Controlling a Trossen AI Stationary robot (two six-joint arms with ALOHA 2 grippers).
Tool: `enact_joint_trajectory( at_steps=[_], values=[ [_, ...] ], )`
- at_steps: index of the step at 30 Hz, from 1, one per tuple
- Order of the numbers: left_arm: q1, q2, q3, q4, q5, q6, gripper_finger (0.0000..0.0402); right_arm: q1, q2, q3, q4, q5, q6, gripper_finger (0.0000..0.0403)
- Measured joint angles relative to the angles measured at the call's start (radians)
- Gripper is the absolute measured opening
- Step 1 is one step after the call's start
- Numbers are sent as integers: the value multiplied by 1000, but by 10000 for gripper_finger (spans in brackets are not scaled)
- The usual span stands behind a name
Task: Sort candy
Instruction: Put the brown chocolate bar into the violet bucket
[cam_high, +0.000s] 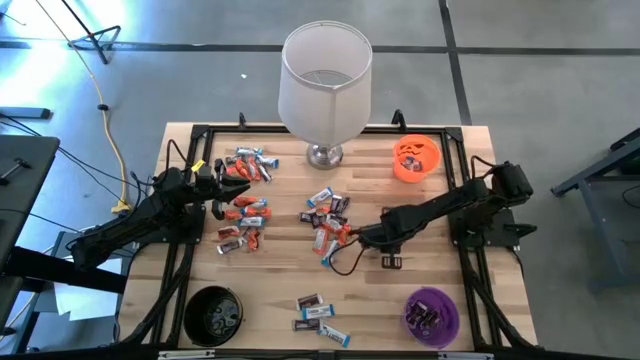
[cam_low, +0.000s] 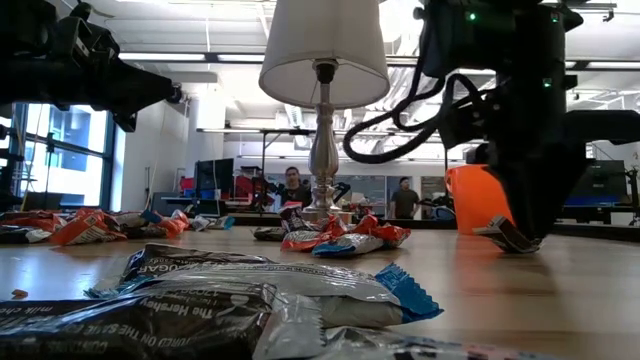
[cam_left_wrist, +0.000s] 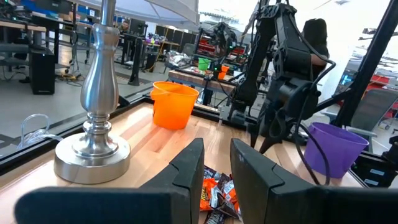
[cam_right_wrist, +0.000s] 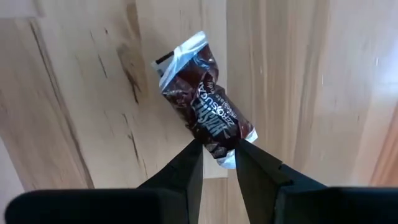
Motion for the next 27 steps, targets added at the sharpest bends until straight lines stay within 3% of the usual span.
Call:
enact_joint_trajectory(
  at_steps=[8, 15, 19, 27],
  values=[
    [0, 0, 0, 0, 0, 0, 64, 0, 0, 0, 118, -16, -96, 87],
    [0, 0, 0, 0, 0, 0, 64, 0, 0, 0, 108, -25, -134, 91],
    [0, 0, 0, 0, 0, 0, 64, 0, 0, 0, 107, -30, -128, 110],
    [0, 0, 0, 0, 0, 0, 64, 3, 0, 21, 107, -19, -269, 161]
  ],
)
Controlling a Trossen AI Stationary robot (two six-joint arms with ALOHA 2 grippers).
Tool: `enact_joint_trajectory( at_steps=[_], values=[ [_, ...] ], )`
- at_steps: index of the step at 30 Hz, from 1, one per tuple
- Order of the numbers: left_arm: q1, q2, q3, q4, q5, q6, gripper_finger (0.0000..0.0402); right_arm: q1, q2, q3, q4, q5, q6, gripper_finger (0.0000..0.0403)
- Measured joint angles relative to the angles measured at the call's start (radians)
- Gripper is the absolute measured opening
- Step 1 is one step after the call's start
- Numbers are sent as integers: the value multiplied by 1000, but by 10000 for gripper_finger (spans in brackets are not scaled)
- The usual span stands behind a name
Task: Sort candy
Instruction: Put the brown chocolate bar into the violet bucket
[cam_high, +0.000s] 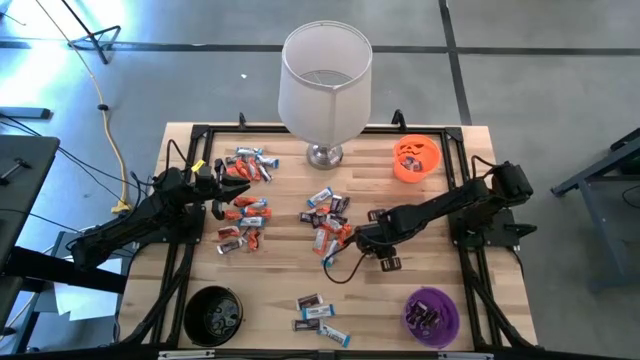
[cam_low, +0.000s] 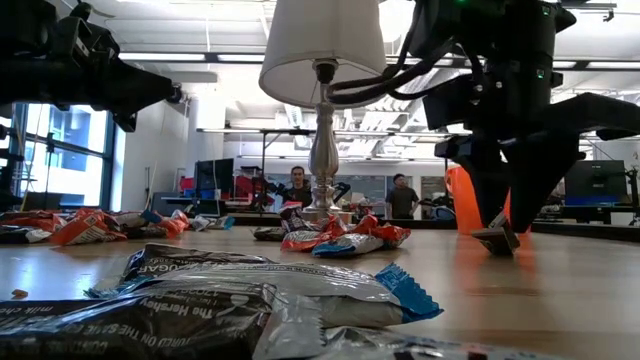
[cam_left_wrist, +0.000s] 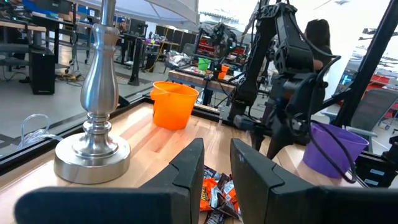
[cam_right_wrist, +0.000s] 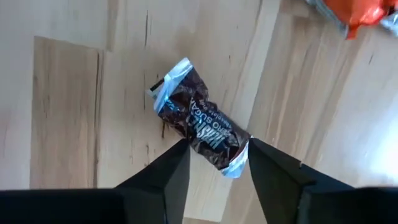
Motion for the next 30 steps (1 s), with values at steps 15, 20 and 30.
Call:
enact_joint_trajectory(
  at_steps=[15, 20, 30],
  values=[
    [0, 0, 0, 0, 0, 0, 64, 0, 33, 3, 96, -89, -288, 170],
    [0, 1, 0, 1, 0, 0, 65, 0, 100, 7, 120, -89, -283, 170],
    [0, 1, 0, 0, 0, 0, 64, -2, 139, 7, 115, -59, -238, 159]
  ],
)
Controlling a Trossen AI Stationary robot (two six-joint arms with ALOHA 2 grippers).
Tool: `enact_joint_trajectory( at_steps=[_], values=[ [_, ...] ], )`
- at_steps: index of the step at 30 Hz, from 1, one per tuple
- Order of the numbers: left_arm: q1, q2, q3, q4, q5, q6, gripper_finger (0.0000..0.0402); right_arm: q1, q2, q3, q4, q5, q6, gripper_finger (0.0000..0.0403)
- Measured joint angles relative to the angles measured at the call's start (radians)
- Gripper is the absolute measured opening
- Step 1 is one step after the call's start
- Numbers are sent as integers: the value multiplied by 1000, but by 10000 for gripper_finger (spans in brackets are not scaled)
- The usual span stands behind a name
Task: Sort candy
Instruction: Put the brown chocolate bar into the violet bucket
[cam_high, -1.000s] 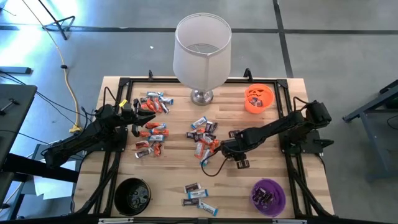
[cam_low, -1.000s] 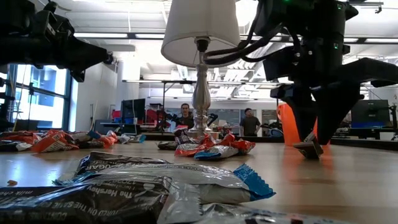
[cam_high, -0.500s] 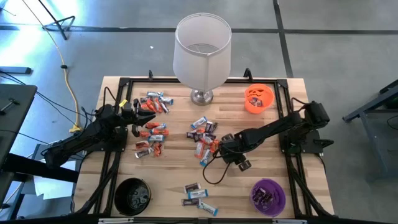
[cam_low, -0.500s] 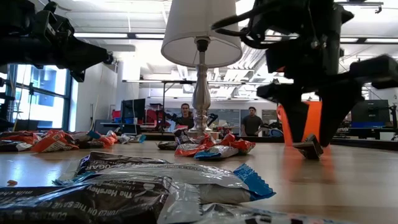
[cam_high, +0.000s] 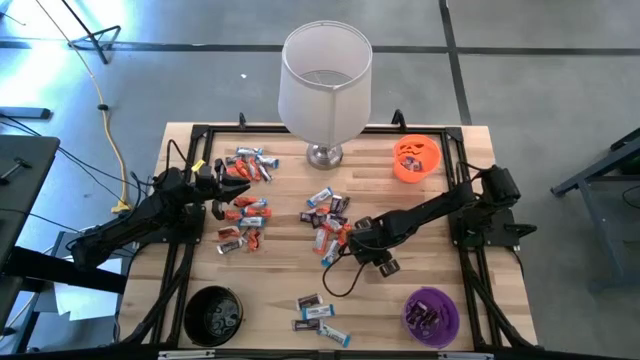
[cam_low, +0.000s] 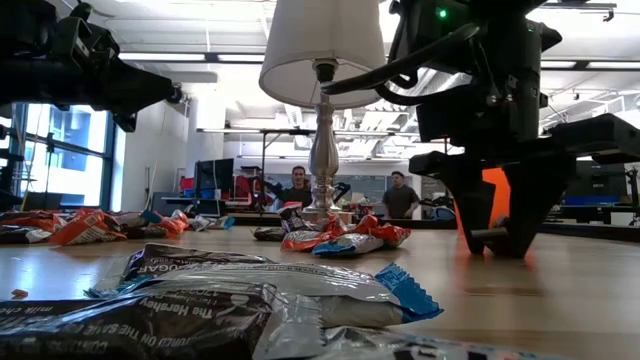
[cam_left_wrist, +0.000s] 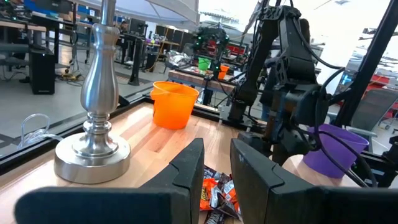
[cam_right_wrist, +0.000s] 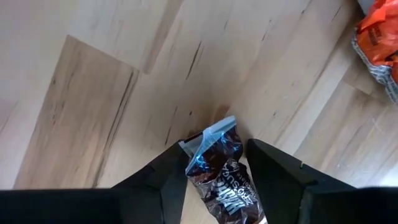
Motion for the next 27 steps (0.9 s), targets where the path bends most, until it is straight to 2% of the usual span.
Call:
enact_joint_trajectory(
  at_steps=[4, 8, 12, 16, 20, 27],
  values=[
    [0, 0, 0, 0, 0, 0, 64, 0, 0, -1, 5, 12, 4, 124],
    [0, 0, 0, 0, 0, 0, 64, -1, 0, -1, 10, 23, 13, 69],
    [0, 0, 0, 0, 0, 0, 65, -1, 0, -2, 10, 26, 105, 13],
    [0, 0, 0, 0, 0, 0, 64, -1, -1, 13, -17, 37, 251, 18],
    [0, 0, 0, 0, 0, 0, 65, 0, 2, 73, -122, 54, 354, 9],
    [0, 0, 0, 0, 0, 0, 64, 29, 1, 205, -536, 124, 632, 7]
  ],
)
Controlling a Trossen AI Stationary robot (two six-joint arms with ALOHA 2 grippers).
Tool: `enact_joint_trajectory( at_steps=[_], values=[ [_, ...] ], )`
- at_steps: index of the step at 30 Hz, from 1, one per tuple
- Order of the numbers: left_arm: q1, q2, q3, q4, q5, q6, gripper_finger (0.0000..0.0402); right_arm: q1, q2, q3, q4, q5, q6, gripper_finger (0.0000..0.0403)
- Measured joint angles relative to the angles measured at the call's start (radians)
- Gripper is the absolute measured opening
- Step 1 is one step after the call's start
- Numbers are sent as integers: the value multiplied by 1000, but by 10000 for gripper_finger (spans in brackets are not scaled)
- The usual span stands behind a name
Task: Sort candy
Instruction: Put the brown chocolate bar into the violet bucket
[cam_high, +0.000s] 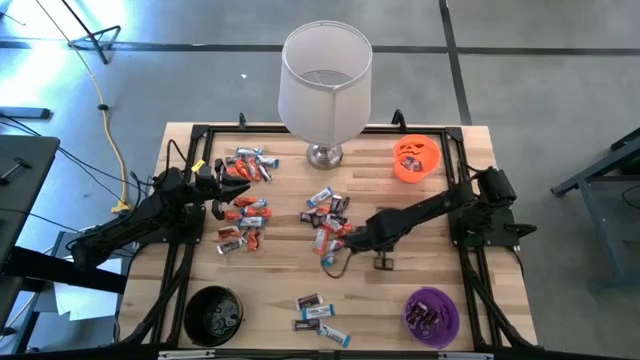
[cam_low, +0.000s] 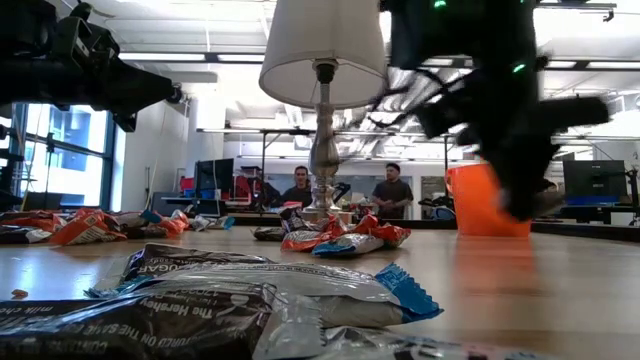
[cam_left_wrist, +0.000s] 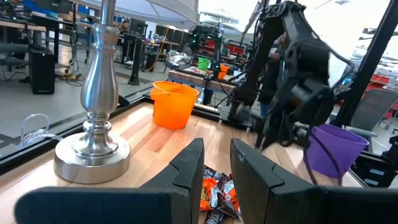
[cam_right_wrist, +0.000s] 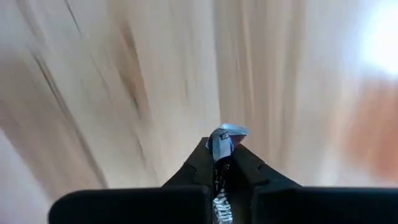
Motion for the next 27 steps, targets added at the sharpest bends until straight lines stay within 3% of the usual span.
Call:
enact_joint_trajectory(
  at_steps=[8, 18, 27],
  values=[
    [0, 0, 0, 0, 0, 0, 65, 125, 0, 76, -438, 11, 292, 5],
    [0, 0, 0, 0, 0, 0, 64, 342, -15, 115, -395, -217, 690, 5],
    [0, 0, 0, 0, 0, 0, 65, 461, -16, 253, -438, -102, 1030, 5]
  ],
)
